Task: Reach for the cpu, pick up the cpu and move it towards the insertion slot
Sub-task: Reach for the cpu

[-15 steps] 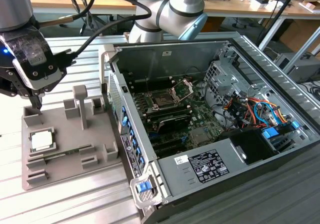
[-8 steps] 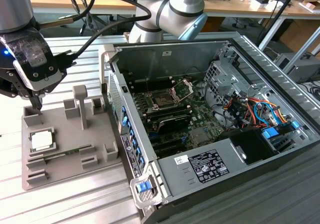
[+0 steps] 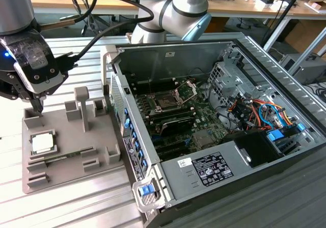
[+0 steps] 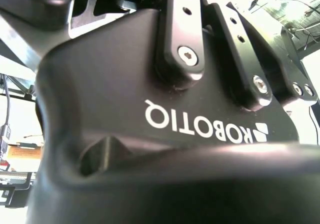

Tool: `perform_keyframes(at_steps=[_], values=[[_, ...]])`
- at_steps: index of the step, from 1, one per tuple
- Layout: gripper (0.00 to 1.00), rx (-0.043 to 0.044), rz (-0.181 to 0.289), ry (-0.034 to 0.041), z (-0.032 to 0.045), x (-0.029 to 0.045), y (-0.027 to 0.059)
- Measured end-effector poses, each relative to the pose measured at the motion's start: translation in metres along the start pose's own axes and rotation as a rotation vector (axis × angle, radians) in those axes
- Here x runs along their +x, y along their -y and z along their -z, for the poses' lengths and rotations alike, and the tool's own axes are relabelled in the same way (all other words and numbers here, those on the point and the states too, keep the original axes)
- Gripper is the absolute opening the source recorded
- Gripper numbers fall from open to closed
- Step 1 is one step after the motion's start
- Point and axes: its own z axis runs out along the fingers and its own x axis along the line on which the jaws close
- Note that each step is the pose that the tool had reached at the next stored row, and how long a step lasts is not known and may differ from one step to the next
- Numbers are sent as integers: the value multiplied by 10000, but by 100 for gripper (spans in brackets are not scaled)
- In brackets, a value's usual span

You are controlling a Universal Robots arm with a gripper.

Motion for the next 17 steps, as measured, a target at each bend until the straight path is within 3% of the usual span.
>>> perform_keyframes(at_steps=[17], values=[[11,0,0,0,-40,0,4]])
